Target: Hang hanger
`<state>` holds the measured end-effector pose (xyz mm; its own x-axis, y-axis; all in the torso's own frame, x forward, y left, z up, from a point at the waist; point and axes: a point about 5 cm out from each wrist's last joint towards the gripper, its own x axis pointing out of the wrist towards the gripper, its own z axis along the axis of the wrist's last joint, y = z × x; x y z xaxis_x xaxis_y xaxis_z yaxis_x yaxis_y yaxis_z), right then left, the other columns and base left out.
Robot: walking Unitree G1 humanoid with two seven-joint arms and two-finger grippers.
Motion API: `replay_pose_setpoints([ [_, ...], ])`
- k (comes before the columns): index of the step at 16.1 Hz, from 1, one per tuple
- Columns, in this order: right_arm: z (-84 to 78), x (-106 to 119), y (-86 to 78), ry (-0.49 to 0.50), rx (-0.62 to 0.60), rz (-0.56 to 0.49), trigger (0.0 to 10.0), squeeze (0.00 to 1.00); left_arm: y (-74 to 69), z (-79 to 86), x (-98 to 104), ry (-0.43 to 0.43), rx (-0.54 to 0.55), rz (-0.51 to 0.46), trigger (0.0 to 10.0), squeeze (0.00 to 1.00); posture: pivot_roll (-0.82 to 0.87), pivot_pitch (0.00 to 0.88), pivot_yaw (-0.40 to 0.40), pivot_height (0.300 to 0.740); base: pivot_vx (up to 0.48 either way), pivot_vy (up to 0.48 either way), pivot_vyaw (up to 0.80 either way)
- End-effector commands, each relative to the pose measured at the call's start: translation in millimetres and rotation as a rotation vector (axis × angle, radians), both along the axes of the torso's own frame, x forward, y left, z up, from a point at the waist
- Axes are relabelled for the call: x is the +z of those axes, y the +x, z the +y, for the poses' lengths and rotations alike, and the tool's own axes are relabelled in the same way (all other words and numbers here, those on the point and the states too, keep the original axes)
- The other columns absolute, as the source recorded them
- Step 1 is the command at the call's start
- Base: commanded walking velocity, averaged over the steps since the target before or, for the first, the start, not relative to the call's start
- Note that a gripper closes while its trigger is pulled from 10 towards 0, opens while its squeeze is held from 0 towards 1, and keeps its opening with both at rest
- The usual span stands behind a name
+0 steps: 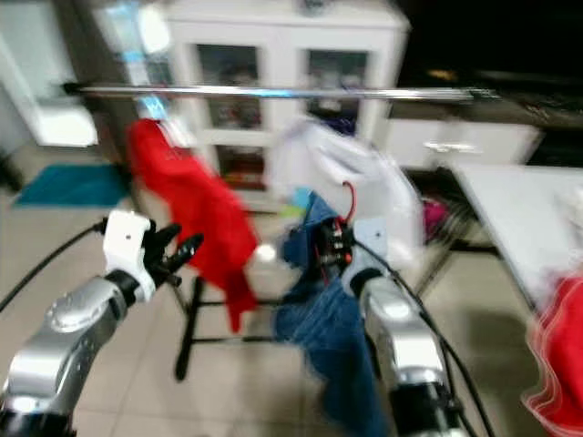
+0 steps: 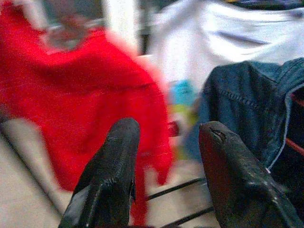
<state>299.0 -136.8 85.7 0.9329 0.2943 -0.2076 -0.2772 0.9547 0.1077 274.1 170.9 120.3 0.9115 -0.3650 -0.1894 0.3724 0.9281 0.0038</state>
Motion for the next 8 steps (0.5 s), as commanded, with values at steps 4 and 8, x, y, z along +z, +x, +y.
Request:
replay_pose_setpoints([
  [4,6.5,11.9,7.4,0.016,0.010,-0.057,10.0,0.00,0.7,5.2,3.3,0.010,0.017,-0.010,10.0,0.00,-0.08,0.000,0.012,0.740,0.351,0.000,0.11],
  [8,4.3,15.4,9.2,-0.023,0.013,-0.071,10.0,0.00,1.6,4.8,3.6,0.011,0.015,-0.013,10.0,0.00,-0.09,0.000,0.012,0.740,0.350,0.000,0.00],
])
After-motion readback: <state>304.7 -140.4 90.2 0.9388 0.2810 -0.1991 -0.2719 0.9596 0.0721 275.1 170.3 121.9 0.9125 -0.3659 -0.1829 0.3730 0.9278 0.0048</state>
